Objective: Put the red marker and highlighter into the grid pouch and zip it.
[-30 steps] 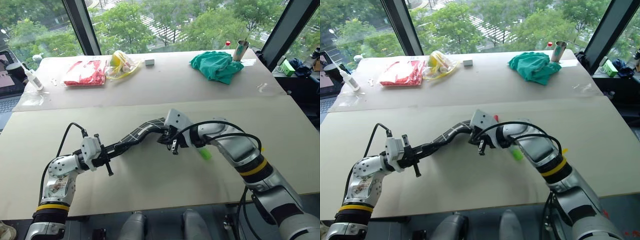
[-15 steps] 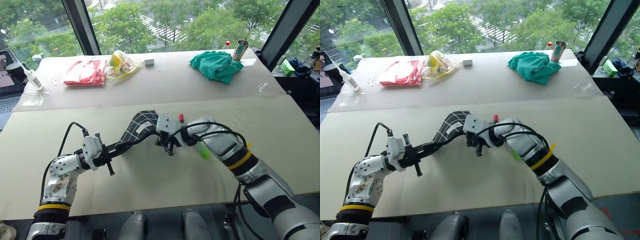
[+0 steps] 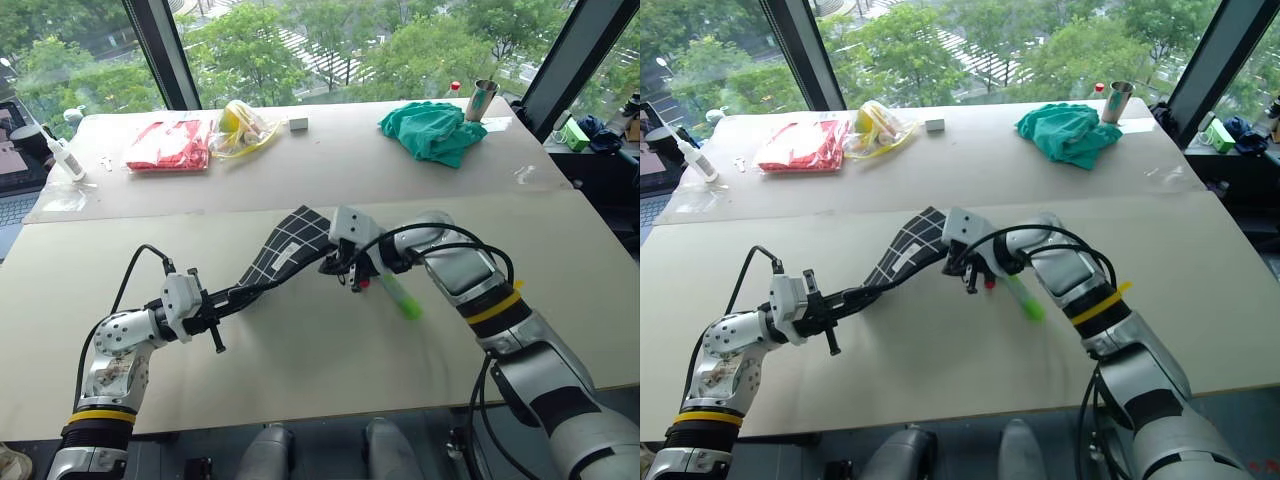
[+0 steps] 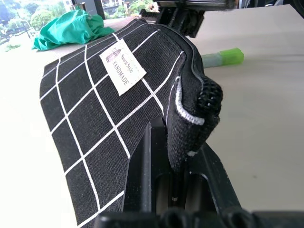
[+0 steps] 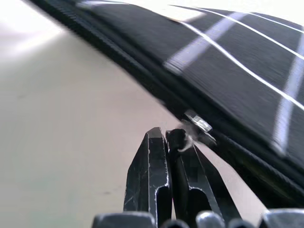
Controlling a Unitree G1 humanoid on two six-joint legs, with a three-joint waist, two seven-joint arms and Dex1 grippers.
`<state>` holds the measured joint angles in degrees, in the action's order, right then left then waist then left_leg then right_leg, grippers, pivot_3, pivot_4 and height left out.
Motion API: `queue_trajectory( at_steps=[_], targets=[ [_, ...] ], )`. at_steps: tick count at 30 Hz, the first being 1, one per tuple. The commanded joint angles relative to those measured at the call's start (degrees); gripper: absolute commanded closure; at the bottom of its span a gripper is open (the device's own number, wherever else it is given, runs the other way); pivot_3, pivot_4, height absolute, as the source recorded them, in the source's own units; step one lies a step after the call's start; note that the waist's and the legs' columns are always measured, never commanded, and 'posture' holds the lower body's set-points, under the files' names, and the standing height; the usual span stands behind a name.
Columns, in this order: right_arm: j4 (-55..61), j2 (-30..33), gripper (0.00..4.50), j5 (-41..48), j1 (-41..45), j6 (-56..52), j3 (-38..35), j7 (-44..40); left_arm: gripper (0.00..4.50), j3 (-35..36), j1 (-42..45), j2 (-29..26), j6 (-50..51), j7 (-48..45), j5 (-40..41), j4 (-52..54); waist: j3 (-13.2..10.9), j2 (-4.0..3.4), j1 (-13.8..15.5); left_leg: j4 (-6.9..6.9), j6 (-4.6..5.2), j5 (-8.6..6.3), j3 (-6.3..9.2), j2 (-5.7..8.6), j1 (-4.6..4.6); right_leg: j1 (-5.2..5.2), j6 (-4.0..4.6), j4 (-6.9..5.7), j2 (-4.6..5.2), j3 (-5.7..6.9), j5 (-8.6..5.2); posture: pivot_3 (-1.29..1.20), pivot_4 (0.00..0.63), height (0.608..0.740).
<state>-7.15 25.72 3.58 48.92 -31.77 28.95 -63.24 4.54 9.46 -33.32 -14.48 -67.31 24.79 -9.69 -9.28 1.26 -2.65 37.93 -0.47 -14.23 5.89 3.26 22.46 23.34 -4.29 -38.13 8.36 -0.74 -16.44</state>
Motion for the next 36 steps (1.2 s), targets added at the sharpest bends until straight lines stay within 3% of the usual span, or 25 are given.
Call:
queue_trajectory(
  at_steps=[1,6,10,17,22,29,36],
  targets=[
    [5.5,-1.1,4.41,0.6,0.6,-1.5,0.4,-1.1,4.5,0.7,-0.7,-0.5,0.3,0.0,0.4,2.4,0.0,0.0,0.0,0.0,0.05,-0.03,0.0,0.0,0.0,0.0,0.0,0.0,0.0,0.0,0.0,0.0,0.15,0.74],
    [7.2,-3.3,4.41,0.4,1.3,-3.5,0.6,0.1,4.5,0.9,-0.6,-0.6,0.6,-0.1,0.5,2.3,0.0,0.0,0.0,0.0,0.2,-0.11,0.02,0.0,-0.01,0.02,0.0,-0.01,0.0,0.0,0.0,0.0,0.15,0.74],
    [-0.3,-6.7,4.41,-3.0,4.6,-3.8,-1.3,7.0,4.5,0.7,-0.5,-0.4,0.9,0.0,0.4,2.6,0.0,0.0,0.0,0.0,0.19,-0.11,0.02,0.0,-0.01,0.02,0.0,-0.03,0.0,0.0,0.0,0.0,0.15,0.74],
    [-4.8,-1.4,4.41,-4.0,6.7,-0.4,-3.4,5.2,4.5,0.4,0.1,-0.4,1.2,-0.6,0.4,2.1,0.0,0.0,0.4,0.0,0.15,-0.09,0.03,0.05,0.01,0.0,0.01,0.03,0.03,0.01,0.01,0.0,0.15,0.74],
    [-1.4,-0.4,4.41,-2.3,5.7,-2.6,-4.8,4.6,4.5,0.4,0.5,-0.8,1.4,-1.2,0.3,1.8,0.0,0.0,-0.1,0.0,0.17,-0.1,0.03,0.0,0.01,0.04,0.01,-0.02,0.0,0.01,0.01,0.0,0.15,0.74],
    [12.9,-7.5,4.41,8.8,-1.1,-28.4,-12.6,9.8,4.5,0.8,0.2,-1.7,1.7,-2.0,0.3,1.8,0.0,0.0,-0.4,-0.05,0.17,-0.1,0.04,-0.04,0.03,0.09,0.01,-0.08,-0.01,0.01,0.01,0.0,0.15,0.74],
    [20.2,-12.1,4.41,15.6,-2.1,-41.1,-14.4,14.8,4.5,0.8,0.4,-1.8,2.4,-2.3,0.4,2.1,0.0,-0.01,0.1,-0.02,0.19,-0.11,0.06,0.01,0.06,0.12,0.02,-0.09,0.01,0.0,0.01,0.0,0.15,0.74]
  ],
)
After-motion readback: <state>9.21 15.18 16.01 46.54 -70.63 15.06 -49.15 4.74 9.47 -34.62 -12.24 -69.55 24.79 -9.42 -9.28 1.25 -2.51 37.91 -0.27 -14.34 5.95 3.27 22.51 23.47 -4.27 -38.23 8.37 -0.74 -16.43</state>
